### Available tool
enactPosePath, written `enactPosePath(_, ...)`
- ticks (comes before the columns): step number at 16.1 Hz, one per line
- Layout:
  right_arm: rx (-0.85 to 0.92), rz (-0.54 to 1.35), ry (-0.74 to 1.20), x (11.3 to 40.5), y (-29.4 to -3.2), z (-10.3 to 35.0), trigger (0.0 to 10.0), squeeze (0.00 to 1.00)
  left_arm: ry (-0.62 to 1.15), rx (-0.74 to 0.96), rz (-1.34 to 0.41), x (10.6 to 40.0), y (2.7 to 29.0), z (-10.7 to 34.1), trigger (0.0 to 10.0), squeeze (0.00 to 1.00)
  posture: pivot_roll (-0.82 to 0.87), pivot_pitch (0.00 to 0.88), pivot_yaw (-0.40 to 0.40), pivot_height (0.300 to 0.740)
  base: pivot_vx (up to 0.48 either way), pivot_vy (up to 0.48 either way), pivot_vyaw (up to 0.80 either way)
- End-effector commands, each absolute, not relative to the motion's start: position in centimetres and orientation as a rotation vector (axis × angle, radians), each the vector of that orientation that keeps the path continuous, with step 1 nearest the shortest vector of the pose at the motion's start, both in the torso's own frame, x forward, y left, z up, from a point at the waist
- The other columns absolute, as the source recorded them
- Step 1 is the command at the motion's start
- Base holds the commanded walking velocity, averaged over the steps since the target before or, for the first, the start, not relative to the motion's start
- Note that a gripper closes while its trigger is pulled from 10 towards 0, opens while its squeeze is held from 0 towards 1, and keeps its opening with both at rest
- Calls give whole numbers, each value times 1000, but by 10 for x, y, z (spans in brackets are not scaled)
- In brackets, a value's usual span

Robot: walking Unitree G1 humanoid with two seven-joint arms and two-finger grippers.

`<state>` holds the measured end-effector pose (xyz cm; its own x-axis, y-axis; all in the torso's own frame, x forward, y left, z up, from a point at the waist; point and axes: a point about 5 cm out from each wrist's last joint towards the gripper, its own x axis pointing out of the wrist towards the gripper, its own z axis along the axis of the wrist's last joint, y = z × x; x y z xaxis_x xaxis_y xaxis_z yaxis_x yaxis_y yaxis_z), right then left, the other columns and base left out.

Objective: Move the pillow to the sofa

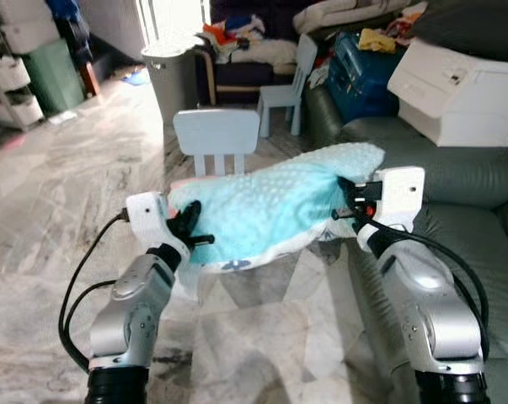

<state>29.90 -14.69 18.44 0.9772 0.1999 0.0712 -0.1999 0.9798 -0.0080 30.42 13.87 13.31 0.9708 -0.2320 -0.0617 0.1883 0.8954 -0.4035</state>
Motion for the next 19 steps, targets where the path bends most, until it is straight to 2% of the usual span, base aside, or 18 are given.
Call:
enactPosePath(1, -2, 205, -108, 299, -146, 194, 10000, 0, 97, -398, -244, 306, 133, 138, 10000, 0, -107, 0, 29, 740, 0, 0, -800)
enactPosePath(19, 7, 214, -98, 300, -144, 192, 10000, 0, 128, -375, -238, 308, 135, 133, 10000, 0, -107, 0, 33, 740, 0, 0, -800)
